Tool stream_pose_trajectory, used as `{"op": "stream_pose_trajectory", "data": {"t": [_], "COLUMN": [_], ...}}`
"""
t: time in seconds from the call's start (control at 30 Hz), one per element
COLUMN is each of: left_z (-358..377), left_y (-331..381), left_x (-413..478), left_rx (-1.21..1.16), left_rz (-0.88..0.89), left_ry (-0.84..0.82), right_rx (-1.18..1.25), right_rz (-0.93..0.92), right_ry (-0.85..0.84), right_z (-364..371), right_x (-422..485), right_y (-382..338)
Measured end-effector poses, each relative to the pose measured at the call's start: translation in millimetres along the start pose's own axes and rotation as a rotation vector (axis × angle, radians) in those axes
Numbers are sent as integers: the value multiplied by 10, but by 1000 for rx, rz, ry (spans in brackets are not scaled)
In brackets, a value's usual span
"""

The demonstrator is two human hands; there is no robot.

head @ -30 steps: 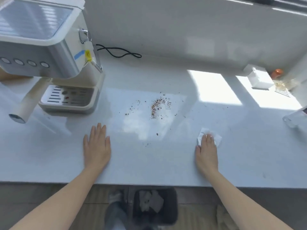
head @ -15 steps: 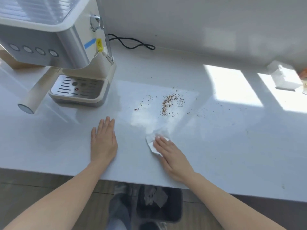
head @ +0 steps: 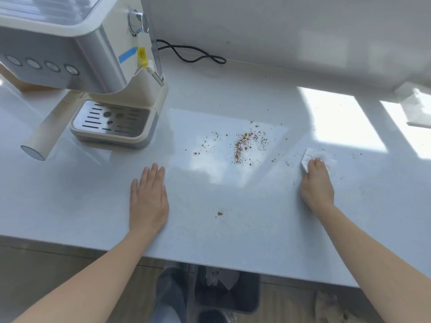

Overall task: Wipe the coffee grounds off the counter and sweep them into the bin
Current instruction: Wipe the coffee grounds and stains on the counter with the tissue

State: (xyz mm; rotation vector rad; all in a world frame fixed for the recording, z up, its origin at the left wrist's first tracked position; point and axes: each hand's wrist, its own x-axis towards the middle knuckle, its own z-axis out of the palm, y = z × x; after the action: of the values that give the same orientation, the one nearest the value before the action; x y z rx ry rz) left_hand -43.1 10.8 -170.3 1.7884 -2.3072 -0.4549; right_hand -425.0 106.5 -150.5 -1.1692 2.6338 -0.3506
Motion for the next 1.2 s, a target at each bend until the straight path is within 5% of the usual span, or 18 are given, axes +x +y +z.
{"op": "stream_pose_trajectory", "data": {"t": [0.17,0.57,0.67,0.8,0.9,1.07,1.2], "left_z": [11,-172,-231,-114,-25,-34,-19], "left_y": [11,109,166,73,0,9,5], "left_x": [10,179,465,547,522,569,562], "left_rx": [21,-54,-75,-26,-9,9,31], "left_rz": [0,20,96,-27,-48,-46,-37], "left_ry": [-6,-1,14,23,7,-21,-22], "right_rx": [57,63,176,354,232,167,161], "right_rz": [-57,-603,-556,-141,10,-21,-266], "right_ry": [-9,-143,-125,108,99,17,-90], "right_z": [57,377,352,238,182,140,153], "right_x": [388,-772,-796,-471,-47,840,1152], "right_y": [-392,-733,-749,-497,-327,-592,-988]}}
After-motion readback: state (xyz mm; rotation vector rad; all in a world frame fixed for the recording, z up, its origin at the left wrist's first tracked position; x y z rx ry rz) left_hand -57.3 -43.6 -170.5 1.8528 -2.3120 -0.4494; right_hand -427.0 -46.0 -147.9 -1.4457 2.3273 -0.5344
